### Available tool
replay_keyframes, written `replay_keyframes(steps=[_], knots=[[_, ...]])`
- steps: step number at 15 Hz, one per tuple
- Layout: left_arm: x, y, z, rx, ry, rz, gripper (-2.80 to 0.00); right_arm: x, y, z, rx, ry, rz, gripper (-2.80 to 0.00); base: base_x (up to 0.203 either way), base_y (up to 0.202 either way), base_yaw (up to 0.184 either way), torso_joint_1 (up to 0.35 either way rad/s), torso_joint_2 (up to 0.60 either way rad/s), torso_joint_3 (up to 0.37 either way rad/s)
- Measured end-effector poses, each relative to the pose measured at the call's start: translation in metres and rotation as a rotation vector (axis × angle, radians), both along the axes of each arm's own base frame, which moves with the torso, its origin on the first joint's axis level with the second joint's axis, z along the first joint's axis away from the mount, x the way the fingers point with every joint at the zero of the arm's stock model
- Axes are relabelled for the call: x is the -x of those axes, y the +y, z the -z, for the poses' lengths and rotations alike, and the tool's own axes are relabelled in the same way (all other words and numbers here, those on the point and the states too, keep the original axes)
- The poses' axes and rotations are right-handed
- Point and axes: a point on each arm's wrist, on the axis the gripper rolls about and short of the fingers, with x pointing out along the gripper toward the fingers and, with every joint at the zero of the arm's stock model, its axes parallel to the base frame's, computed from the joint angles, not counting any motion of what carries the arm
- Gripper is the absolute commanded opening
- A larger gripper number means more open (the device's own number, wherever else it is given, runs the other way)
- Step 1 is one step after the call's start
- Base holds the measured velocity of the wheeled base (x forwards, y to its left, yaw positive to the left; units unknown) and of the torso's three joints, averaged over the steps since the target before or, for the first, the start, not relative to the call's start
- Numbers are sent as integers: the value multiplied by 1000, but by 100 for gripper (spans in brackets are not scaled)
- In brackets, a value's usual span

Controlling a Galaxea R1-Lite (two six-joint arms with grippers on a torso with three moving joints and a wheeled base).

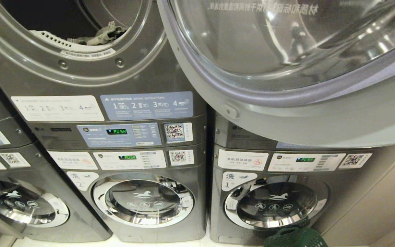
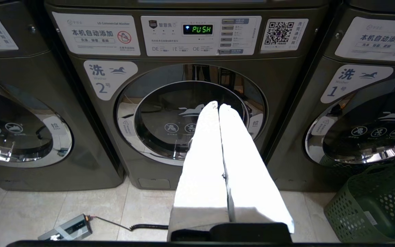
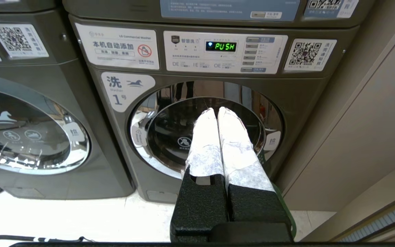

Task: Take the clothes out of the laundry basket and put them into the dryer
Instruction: Close the dryer

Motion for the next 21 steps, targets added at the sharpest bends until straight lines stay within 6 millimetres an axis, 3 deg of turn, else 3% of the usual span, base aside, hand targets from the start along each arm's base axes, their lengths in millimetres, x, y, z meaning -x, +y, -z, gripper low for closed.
replay_keyframes(steps=[15,18,21], knots=[[0,0,0,0,0,1,-280,0,0,-1,2,-2,-3,-280,0,0,0,2,0,187],[0,0,0,0,0,1,-280,7,0,-29,9,-74,-5,-280,0,0,0,3,0,27],[0,0,0,0,0,1,-280,2,0,-92,-17,-107,-1,-280,0,0,0,0,0,0]])
